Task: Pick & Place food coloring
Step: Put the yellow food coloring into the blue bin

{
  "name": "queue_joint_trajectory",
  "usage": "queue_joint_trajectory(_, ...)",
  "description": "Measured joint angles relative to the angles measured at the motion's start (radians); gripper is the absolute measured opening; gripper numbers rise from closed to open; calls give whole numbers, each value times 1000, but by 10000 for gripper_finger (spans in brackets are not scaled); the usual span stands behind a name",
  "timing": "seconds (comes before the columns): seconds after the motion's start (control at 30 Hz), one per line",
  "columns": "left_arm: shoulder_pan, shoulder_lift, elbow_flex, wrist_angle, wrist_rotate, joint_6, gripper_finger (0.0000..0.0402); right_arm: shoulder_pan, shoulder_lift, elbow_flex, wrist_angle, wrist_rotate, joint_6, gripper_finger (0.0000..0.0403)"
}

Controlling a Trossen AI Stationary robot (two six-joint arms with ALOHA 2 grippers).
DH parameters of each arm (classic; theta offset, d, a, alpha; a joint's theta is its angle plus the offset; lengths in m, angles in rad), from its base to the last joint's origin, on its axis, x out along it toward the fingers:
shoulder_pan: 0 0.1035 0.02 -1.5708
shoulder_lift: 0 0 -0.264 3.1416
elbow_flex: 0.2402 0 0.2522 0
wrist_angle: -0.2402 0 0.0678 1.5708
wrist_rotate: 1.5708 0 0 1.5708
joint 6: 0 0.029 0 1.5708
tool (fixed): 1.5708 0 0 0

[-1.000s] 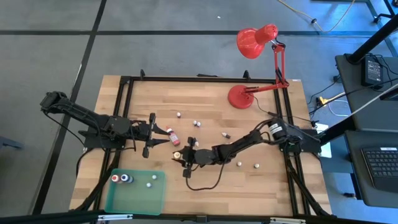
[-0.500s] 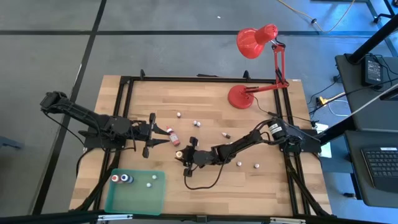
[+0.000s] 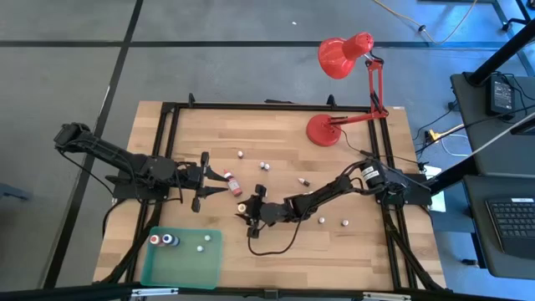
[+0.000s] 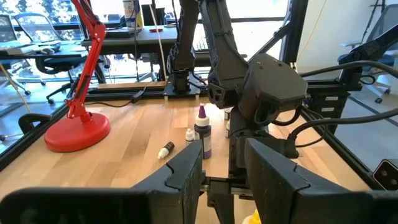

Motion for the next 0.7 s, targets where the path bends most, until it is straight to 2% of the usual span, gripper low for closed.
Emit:
queue_joint_trajectory(0.2,0,0,0,0,0,0,120,0,0,0,-3,0,-1,231)
queue_joint_trajectory(0.53,0,0,0,0,0,0,120,0,0,0,-20,-62,2,360)
queue_joint_trajectory(0.7,0,0,0,0,0,0,118,0,0,0,-21,-62,-1,387)
